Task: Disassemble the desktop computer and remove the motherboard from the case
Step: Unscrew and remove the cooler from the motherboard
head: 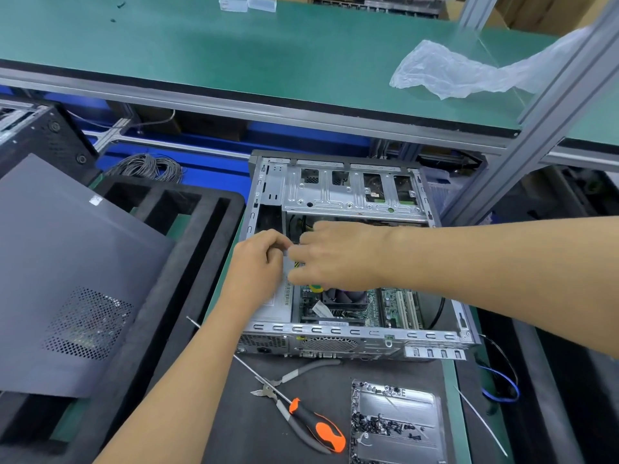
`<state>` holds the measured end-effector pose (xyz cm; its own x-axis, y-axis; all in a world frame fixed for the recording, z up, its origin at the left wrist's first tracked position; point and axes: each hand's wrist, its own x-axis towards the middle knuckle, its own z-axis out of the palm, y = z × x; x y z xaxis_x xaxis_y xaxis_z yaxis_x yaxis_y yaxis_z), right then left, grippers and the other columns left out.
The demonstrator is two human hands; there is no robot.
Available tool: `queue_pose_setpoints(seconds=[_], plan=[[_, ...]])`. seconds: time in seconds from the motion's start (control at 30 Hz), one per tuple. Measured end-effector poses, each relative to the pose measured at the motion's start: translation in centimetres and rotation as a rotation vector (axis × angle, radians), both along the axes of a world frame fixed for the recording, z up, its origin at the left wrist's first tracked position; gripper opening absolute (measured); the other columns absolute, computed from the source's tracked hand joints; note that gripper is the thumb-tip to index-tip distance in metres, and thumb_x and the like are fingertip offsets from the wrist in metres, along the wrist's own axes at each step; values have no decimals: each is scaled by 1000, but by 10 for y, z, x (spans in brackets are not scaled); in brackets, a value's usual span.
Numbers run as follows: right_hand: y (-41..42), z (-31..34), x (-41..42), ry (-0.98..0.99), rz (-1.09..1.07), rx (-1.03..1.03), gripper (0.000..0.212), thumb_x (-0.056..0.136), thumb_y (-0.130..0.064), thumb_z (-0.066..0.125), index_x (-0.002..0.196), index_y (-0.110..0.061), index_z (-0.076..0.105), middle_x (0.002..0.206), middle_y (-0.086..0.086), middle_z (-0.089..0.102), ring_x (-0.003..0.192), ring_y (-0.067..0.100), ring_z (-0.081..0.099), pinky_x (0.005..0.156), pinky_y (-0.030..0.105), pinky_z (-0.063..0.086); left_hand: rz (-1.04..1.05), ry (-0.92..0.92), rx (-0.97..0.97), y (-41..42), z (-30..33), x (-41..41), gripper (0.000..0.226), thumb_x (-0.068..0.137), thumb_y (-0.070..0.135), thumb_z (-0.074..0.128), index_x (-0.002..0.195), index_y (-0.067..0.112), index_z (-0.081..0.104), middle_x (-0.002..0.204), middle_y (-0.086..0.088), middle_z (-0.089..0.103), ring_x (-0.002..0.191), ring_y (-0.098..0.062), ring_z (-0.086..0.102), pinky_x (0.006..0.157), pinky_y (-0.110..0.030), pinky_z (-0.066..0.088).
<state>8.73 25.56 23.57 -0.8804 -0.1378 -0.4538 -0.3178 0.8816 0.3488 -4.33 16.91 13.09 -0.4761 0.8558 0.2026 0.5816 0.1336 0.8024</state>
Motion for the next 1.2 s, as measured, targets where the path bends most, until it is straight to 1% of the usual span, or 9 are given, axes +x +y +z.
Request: queue_pose_setpoints(seconds=[0.13, 0.3, 0.43, 0.53, 0.63, 0.73, 0.87, 1.03, 1.2], plan=[[8, 1, -5, -12, -620, -294, 56, 81, -52, 71, 118, -17, 47, 92, 3, 47, 86, 28, 55, 62, 37, 47, -10, 1, 3, -1, 0, 0, 33, 83, -10, 44, 83, 10, 69, 77, 7, 67, 67, 2, 56, 58, -6, 38], [10, -2, -2, -5, -902, -331, 72, 81, -78, 47, 80, -8, 60, 40, -2, 55, 52, 18, 62, 47, 27, 37, 6, 0, 10, 0, -3, -1, 34, 84, -8, 44, 86, 13, 70, 84, 6, 70, 80, -3, 61, 66, -8, 45], [9, -2, -1, 30, -504, -166, 32, 98, -40, 51, 111, -12, 53, 74, 4, 41, 69, 27, 50, 51, 32, 36, 2, -6, 4, 0, -3, -1, 35, 85, -9, 44, 86, 13, 71, 83, 6, 69, 75, -1, 59, 61, -7, 42], [8, -6, 3, -48, -134, -83, 27, 98, -21, 50, 125, -20, 46, 105, 9, 48, 86, 26, 50, 70, 40, 46, 6, -1, -4, 0, -2, -1, 35, 84, -9, 43, 85, 14, 70, 81, 6, 68, 75, 0, 59, 60, -5, 40], [7, -2, 2, -70, -380, -148, 45, 91, -41, 64, 124, -17, 43, 100, 7, 46, 79, 23, 44, 56, 34, 38, -2, 5, 8, 0, -1, -1, 35, 84, -9, 44, 85, 13, 71, 82, 5, 69, 76, 0, 59, 61, -6, 42], [5, 7, -1, -128, -700, -93, 67, 85, -70, 47, 116, -11, 50, 78, 2, 34, 69, 25, 44, 51, 32, 31, -1, -7, 5, -1, -1, 0, 34, 85, -8, 44, 87, 12, 71, 84, 5, 69, 74, -3, 60, 60, -11, 45], [0, 4, 2, -47, -395, 134, 45, 104, -47, 32, 107, -11, 59, 101, 7, 59, 87, 30, 60, 61, 34, 40, 1, 4, 6, 0, -2, -1, 34, 85, -9, 44, 87, 12, 71, 84, 5, 70, 75, -4, 61, 61, -13, 47], [0, -2, 3, 65, -64, 1, 26, 99, -33, 49, 115, -14, 52, 105, 5, 56, 89, 25, 62, 77, 37, 47, 4, 2, 11, 0, 0, 0, 34, 82, -9, 43, 83, 12, 70, 75, 8, 65, 67, 2, 57, 56, -8, 40], [-2, -8, -4, 39, -616, -262, 54, 79, -58, 70, 95, -15, 42, 85, 1, 46, 68, 22, 50, 56, 34, 41, -6, 8, 12, 0, -1, -1, 34, 82, -10, 44, 84, 12, 70, 78, 7, 67, 70, 3, 58, 59, -5, 39]])
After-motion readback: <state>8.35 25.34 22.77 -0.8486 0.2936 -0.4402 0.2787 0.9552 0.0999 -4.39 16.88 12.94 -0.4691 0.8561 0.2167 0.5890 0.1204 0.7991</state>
